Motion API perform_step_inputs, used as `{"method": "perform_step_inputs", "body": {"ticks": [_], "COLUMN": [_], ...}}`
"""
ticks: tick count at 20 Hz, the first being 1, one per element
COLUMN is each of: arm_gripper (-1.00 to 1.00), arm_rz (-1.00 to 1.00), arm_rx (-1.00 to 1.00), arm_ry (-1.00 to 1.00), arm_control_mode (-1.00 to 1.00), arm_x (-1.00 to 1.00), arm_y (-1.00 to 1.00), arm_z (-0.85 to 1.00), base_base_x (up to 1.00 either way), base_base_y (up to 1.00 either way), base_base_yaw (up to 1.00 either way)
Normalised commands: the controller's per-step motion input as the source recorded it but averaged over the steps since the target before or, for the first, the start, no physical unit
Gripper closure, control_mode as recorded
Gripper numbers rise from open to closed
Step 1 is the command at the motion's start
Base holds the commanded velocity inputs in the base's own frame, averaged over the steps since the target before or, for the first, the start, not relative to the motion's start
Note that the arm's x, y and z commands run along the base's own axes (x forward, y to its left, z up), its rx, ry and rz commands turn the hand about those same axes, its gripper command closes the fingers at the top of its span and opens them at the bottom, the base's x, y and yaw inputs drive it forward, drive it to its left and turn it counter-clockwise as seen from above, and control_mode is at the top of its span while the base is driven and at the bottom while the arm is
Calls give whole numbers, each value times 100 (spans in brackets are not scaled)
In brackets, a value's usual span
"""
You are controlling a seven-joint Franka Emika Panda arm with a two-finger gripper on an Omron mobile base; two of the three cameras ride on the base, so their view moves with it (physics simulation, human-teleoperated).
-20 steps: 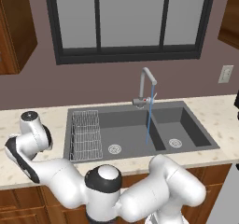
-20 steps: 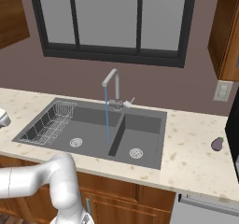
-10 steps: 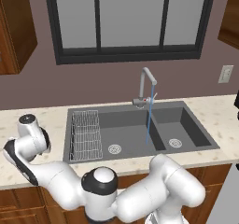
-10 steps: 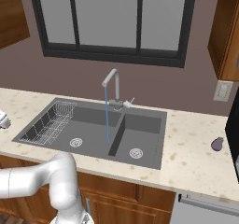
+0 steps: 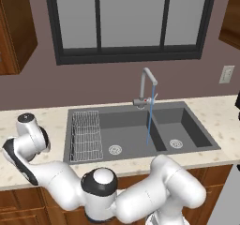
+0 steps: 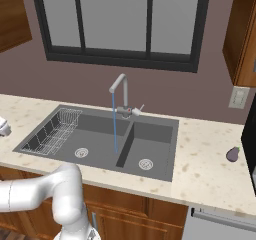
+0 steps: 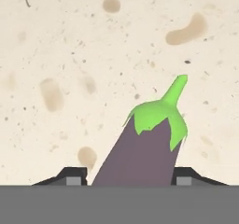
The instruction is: Turn on the sink faucet. Then move the eggplant from the counter to the sink. Turn off the sink. Move the vegetable from the sink to the pot next to the stove. Finally move the pot to the rear right burner.
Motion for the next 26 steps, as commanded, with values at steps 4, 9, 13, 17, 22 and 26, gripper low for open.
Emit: {"method": "perform_step_inputs", "body": {"ticks": [4,9,13,17,22,26], "arm_gripper": [100,100,100,100,100,100], "arm_rz": [0,-5,-5,-3,-1,0], "arm_rx": [0,0,0,0,0,0], "arm_ry": [-18,-15,-12,-12,-14,-10], "arm_control_mode": [-100,-100,-100,-100,-100,-100], "arm_x": [-11,-12,-2,0,0,0], "arm_y": [-15,-24,-54,-73,-86,-85], "arm_z": [19,62,69,57,44,39], "base_base_x": [0,0,0,0,0,0], "base_base_y": [0,0,0,0,0,0], "base_base_yaw": [0,0,0,0,0,0]}}
